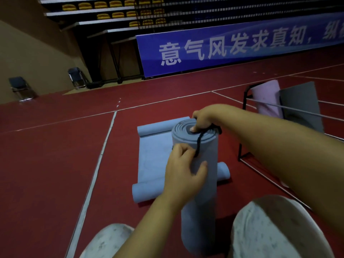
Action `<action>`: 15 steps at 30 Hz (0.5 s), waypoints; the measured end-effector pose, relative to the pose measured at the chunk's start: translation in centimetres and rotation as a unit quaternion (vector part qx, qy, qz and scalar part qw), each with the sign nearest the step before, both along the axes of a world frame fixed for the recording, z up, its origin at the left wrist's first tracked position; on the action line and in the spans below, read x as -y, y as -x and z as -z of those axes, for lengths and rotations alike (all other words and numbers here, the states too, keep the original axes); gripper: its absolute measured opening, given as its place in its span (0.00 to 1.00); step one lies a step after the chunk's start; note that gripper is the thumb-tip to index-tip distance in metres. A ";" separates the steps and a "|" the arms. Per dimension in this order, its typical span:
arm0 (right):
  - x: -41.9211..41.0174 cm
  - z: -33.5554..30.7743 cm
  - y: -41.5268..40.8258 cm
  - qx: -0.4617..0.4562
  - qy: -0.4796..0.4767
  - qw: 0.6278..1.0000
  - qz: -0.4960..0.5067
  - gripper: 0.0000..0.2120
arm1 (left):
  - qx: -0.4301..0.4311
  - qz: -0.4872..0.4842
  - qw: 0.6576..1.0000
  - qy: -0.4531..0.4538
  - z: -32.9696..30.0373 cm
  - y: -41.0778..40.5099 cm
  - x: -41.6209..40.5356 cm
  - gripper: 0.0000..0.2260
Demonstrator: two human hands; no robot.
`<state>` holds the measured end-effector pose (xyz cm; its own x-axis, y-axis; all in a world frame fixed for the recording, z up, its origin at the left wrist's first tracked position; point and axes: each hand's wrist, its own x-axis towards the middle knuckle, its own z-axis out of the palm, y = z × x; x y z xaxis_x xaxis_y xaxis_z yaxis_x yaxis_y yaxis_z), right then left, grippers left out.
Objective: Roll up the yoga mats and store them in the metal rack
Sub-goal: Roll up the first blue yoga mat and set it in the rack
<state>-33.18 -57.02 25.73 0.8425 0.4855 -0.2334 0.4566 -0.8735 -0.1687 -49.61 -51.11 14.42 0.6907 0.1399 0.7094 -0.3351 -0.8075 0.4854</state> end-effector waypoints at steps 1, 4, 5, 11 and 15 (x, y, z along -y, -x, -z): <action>0.0 -0.1 -0.1 -0.007 0.009 1.000 0.004 0.33 | 0.002 -0.010 1.000 -0.014 0.2 -0.2 0.3 0.12; 0.2 0.2 -1.1 -0.085 -0.008 0.996 0.038 0.30 | 0.005 0.006 0.999 -0.044 -0.1 -0.4 1.2 0.15; 0.3 0.4 -1.3 -0.121 -0.016 0.991 0.055 0.29 | -0.013 0.021 0.997 -0.070 -0.3 -0.4 1.6 0.17; -0.7 0.9 0.6 -0.083 -0.102 0.991 0.036 0.29 | -0.131 0.012 0.958 -0.254 3.5 -1.6 5.0 0.19; 1.9 1.8 -0.3 -0.039 -0.216 0.974 0.061 0.25 | -0.239 0.021 0.955 -0.173 9.7 -0.2 -1.1 0.08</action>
